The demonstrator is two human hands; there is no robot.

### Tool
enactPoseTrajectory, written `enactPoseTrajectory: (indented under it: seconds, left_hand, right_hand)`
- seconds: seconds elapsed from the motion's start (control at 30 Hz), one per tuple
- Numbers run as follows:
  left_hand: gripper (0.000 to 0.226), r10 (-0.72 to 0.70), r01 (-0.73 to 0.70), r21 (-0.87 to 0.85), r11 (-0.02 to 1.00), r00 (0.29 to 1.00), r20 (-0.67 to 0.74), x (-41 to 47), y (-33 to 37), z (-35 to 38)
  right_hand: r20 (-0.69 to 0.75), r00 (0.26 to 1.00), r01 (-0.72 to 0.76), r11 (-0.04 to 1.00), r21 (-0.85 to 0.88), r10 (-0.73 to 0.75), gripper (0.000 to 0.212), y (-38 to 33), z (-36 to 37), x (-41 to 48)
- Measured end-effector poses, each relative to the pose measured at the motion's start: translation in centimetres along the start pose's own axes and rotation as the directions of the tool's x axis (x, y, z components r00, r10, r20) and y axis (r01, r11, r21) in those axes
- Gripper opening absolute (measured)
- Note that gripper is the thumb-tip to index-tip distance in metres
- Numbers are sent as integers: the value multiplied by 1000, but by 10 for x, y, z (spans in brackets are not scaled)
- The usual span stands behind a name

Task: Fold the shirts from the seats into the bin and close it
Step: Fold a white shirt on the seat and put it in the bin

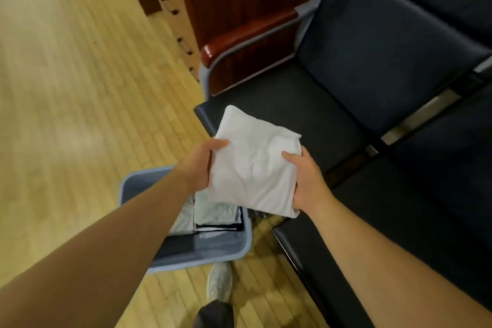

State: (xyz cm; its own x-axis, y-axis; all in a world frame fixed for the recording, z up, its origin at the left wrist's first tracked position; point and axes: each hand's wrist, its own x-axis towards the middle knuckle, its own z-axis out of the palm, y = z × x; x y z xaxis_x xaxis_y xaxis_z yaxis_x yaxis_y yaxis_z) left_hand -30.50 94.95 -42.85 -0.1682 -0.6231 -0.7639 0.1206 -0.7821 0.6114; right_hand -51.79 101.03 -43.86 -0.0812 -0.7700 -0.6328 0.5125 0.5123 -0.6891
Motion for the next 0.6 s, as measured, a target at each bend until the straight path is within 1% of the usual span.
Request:
enactPoseTrajectory:
  seconds: [0.07, 0.2, 0.27, 0.37, 0.43, 0.5, 0.6]
  left_hand:
    - [43, -14, 11, -57, 998, 999, -48, -11, -5, -40]
    - [35, -27, 8, -153, 988, 992, -121, -20, -24, -119]
    - [36, -27, -1, -187, 982, 989, -144, -12, -34, -161]
    - [42, -34, -7, -221, 975, 983, -181, 14, -53, -223]
    - [39, -36, -13, -223, 975, 976, -213, 33, -68, -261]
    - [34, -56, -1, -233, 972, 969, -240, 55, -84, -296]
    - [31, -84, 24, -225, 974, 961, -262, 92, -112, -339]
  right_hand:
    - [33, 999, -38, 998, -53, 40, 34, 15, 30, -2]
    - [86, 987, -121, 978, -170, 137, 40, 64, 86, 7]
    - [93, 979, -159, 964, -215, 182, 42, 94, 114, 22]
    - [62, 971, -209, 942, -261, 232, 51, 151, 153, 61]
    - [38, 966, -237, 933, -271, 256, 49, 191, 173, 84]
    - [27, 957, -270, 920, -283, 289, 41, 228, 190, 106]
    - [3, 939, -325, 891, -317, 344, 35, 280, 202, 143]
